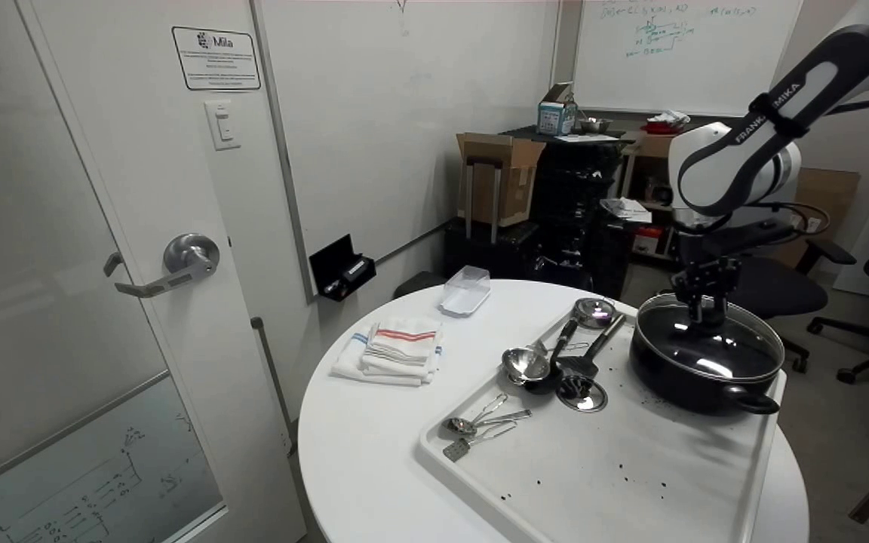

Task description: Place the lid on the pot

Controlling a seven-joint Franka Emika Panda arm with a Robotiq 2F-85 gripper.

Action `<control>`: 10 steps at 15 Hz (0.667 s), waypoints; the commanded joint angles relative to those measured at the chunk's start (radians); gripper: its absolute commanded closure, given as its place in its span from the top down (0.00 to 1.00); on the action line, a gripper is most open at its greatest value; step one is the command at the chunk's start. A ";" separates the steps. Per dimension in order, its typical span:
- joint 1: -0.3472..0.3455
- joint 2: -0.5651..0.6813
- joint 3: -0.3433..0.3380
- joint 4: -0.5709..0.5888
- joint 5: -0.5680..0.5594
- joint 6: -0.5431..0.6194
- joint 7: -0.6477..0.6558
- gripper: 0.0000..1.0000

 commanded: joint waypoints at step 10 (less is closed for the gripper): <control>-0.001 -0.030 0.049 -0.018 0.037 0.017 -0.017 0.25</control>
